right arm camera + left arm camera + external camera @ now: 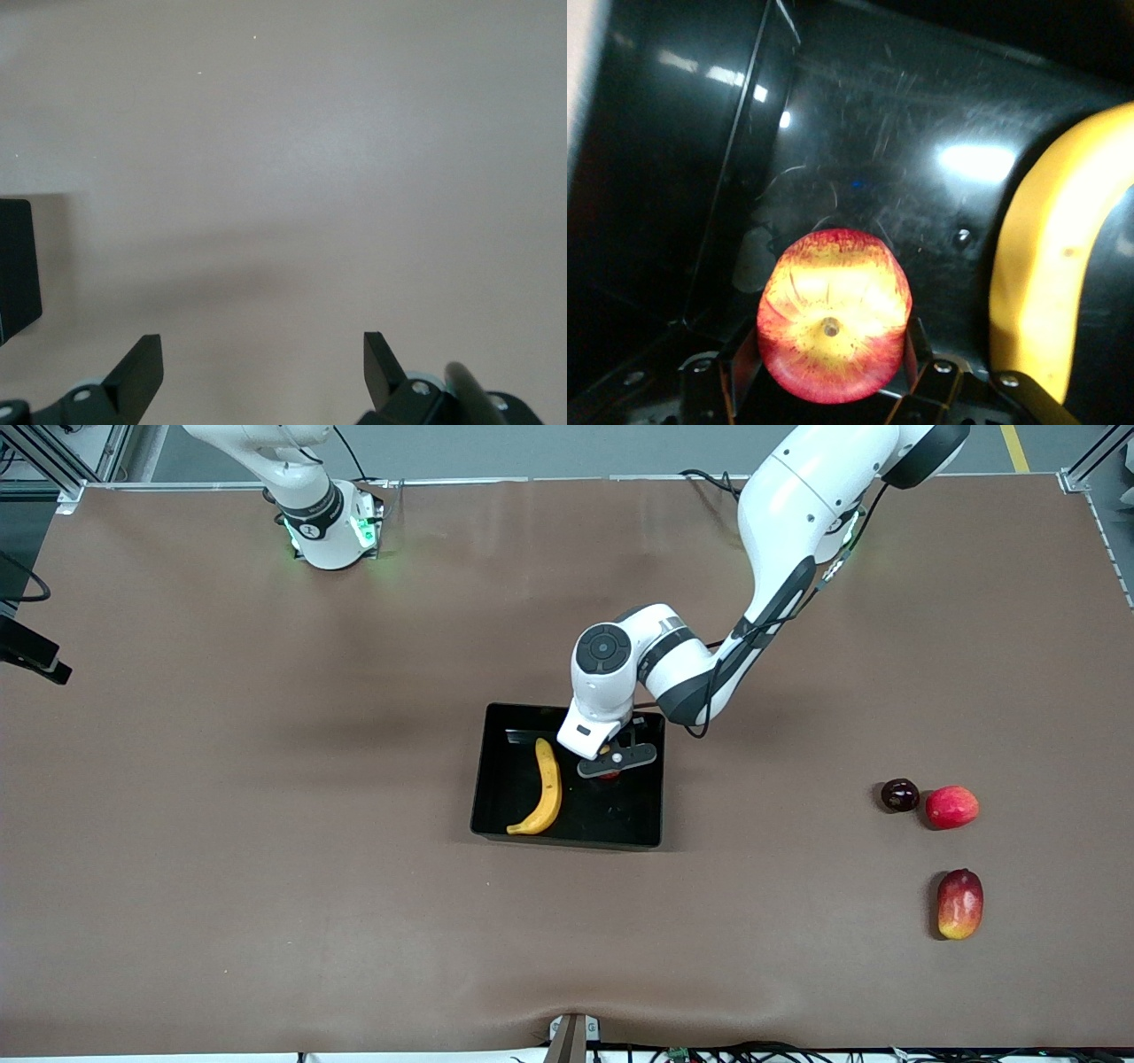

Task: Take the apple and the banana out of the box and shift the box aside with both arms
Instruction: 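Lift the apple and carry it toward the mango and plum, then lower the apple beside the other fruits and open the left gripper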

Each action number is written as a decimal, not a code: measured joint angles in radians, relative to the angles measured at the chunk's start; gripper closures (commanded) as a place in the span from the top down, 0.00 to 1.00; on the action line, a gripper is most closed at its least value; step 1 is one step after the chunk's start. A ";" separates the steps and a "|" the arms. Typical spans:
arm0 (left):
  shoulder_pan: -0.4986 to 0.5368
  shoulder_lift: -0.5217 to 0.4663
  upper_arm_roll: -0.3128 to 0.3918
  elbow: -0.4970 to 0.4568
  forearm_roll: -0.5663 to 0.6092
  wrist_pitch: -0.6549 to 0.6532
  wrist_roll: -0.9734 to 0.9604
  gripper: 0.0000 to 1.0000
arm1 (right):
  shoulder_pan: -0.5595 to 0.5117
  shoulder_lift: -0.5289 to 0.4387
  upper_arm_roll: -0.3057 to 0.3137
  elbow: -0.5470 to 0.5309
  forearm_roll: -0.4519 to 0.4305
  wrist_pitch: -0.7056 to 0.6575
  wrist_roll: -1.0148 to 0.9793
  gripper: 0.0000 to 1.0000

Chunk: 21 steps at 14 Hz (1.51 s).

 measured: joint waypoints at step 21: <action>0.583 -0.116 0.009 0.000 -0.037 -0.121 0.755 0.00 | 0.032 0.105 0.009 0.002 0.000 -0.008 -0.004 1.00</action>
